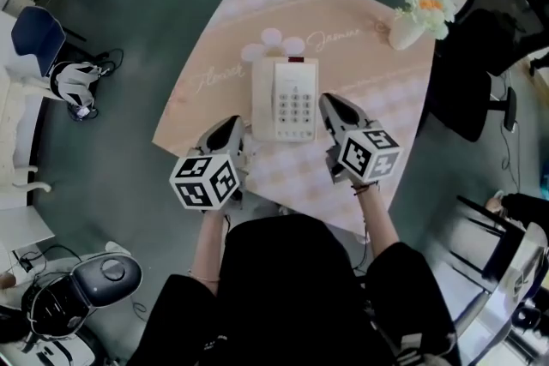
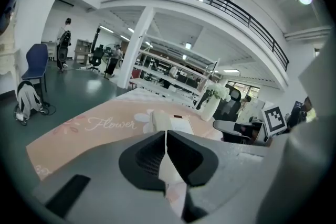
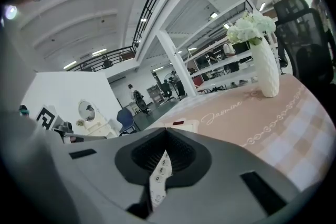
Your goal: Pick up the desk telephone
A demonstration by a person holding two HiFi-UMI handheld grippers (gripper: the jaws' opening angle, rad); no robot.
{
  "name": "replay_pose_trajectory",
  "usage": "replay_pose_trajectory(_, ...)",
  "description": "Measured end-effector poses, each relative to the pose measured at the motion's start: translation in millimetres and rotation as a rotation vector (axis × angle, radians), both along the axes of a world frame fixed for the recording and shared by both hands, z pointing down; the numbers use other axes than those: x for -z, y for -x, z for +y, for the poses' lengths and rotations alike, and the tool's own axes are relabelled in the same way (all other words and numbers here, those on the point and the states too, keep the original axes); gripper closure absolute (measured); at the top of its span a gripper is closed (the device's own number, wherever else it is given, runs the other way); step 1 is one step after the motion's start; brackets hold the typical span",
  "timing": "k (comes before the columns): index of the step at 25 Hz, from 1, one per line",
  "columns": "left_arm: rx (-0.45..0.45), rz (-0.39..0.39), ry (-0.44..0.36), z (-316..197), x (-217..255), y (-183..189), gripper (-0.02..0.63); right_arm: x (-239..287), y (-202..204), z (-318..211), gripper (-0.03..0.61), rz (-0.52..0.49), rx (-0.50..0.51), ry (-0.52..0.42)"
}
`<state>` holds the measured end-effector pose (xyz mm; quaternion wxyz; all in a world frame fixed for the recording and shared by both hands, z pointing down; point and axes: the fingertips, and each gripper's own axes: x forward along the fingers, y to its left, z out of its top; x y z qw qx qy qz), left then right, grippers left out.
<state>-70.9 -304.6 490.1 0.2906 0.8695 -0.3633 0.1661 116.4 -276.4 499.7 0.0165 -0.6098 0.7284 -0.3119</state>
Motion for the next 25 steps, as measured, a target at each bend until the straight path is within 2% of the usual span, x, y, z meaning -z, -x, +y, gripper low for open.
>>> replay_pose_trajectory(5,-0.061,-0.005,0.045,-16,-21,-13,0.605,-27,-5,-9,0.577,-0.080,-0.027,0.065)
replay_pose_trajectory(10,-0.105,0.022,0.132,-26,-42,-30,0.530,-50,-10,-16,0.510,-0.124,-0.045,0.120)
replay_pose_trajectory(14,-0.141,0.008,0.171,-31,-58,-40,0.482,-68,-11,-20,0.437,-0.191,-0.048,0.179)
replay_pose_trajectory(25,-0.226,0.081,0.328,-43,-78,-63,0.321,-91,-7,-34,0.352,-0.294,-0.032,0.253)
